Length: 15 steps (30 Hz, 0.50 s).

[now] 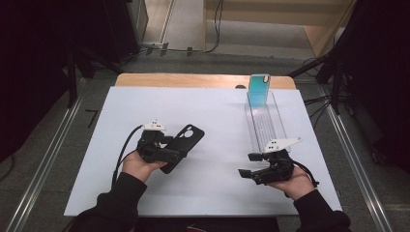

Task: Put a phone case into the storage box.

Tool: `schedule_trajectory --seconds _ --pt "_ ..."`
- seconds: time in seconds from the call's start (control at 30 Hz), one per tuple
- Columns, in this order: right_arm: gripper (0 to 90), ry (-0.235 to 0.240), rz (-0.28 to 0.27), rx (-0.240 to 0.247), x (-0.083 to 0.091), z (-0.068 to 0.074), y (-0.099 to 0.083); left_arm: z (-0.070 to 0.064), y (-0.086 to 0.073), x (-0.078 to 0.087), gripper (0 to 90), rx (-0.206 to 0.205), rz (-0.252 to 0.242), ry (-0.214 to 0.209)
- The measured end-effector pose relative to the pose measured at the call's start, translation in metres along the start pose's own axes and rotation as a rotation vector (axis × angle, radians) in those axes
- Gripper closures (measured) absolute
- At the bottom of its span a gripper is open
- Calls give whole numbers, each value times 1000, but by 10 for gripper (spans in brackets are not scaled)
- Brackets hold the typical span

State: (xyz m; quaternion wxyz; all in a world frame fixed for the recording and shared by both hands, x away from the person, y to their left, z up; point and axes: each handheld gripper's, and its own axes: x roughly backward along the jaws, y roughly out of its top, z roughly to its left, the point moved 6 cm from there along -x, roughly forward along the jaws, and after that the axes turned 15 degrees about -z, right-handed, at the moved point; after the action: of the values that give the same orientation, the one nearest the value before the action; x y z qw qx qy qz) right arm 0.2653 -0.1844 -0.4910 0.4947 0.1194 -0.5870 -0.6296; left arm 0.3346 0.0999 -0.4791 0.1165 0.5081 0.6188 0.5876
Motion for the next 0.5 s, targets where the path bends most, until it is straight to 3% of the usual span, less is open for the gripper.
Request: schedule_trajectory --seconds 0.33,0.5 --pt "237 -24 -15 -25 -3 4 8 -23 -8 -9 152 -13 -16 10" --pt "237 -47 -34 -44 -5 8 14 -31 -10 -14 152 -20 -62 26"
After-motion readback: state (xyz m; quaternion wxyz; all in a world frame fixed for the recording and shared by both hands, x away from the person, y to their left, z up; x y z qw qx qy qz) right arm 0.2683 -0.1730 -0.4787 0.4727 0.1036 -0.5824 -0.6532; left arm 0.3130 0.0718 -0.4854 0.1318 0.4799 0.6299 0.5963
